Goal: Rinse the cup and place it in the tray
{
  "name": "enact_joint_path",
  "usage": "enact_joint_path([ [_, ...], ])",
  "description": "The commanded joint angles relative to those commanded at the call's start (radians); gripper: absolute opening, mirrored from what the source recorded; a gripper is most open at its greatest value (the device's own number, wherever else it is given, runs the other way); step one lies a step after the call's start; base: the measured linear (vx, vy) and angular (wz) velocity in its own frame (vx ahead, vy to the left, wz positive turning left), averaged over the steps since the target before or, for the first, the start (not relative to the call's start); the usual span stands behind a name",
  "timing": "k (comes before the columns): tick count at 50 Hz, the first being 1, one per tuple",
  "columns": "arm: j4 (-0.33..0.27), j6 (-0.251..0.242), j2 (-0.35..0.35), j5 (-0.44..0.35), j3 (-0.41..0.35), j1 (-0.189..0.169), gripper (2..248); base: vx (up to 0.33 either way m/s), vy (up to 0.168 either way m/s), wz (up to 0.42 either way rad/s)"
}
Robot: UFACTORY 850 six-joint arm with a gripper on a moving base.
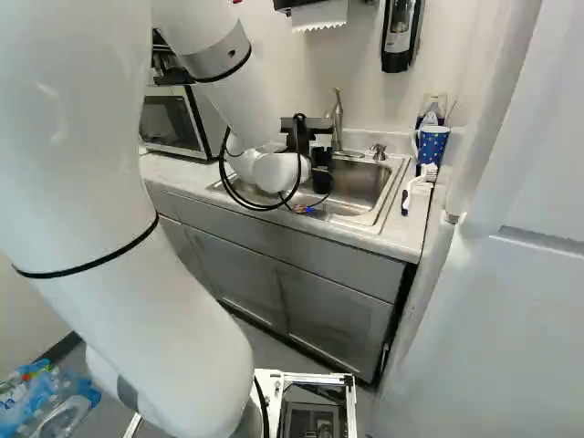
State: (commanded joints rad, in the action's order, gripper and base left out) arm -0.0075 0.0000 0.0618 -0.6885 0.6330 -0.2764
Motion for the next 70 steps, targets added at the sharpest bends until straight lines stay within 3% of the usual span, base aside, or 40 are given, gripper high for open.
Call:
enact_joint_path([
  [70,0.000,0.000,0.000,0.000,0.000,0.000,111,0.000,0.000,0.000],
])
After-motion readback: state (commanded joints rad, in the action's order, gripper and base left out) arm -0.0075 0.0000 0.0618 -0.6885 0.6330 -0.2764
